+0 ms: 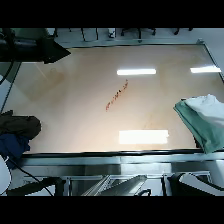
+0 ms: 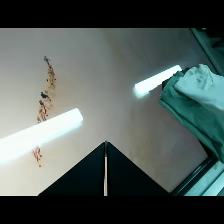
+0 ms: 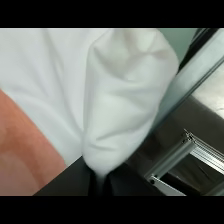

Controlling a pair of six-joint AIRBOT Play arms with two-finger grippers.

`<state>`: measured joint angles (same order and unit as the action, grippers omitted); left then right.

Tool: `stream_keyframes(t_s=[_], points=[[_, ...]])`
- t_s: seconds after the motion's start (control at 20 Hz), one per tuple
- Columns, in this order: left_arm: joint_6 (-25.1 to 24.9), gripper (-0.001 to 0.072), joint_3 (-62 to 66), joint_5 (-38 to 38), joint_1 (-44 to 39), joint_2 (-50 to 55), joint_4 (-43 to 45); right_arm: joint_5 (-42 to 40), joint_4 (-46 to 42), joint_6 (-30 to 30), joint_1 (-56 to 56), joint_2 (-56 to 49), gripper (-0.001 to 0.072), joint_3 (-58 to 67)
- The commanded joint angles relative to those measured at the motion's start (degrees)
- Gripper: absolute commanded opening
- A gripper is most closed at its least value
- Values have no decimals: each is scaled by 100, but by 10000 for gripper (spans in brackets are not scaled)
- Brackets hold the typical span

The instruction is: Fold the shirts.

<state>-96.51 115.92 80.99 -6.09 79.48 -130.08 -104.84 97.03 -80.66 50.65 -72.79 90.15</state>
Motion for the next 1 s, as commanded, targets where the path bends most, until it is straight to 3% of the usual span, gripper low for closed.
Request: stream_keyframes(t_s=[0.0, 0.05, 0.1, 0.15, 0.2, 0.25, 0.3, 0.5, 0.65, 0.85, 0.95], points=[[-2, 16, 0, -26, -101, 4, 7, -66, -678, 55, 7, 11, 434, -487], [-2, 16, 0, -33, -101, 4, 4, -26, -796, 55, 7, -22, 707, -575], [-2, 16, 0, -35, -101, 4, 7, -20, -813, 55, 0, -57, 702, -586], [-2, 16, 0, -31, -101, 4, 7, 2, -789, 55, -4, -74, 674, -584], [-2, 16, 0, -22, -101, 4, 7, 59, -680, 55, -9, -79, 463, -584], [-2, 16, 0, -22, -101, 4, 7, 175, -404, 55, -46, -76, 169, -584], [-2, 15, 0, -26, -101, 4, 7, 323, -76, 55, -125, -72, 98, -584], [22, 16, -2, 35, -103, 4, 2, 1246, 1318, -210, -1198, -48, 20, -590], [63, 15, -304, 232, -369, -136, 17, 1971, 1419, -501, -2677, 146, 18, -769], [175, 15, -2330, -422, -1377, -992, 894, 2686, 1408, -809, -4487, 879, 17, -2000], [286, 15, -3683, -1010, -1899, -1484, 863, 3233, 1552, -804, -5012, 1530, 17, -3058]])
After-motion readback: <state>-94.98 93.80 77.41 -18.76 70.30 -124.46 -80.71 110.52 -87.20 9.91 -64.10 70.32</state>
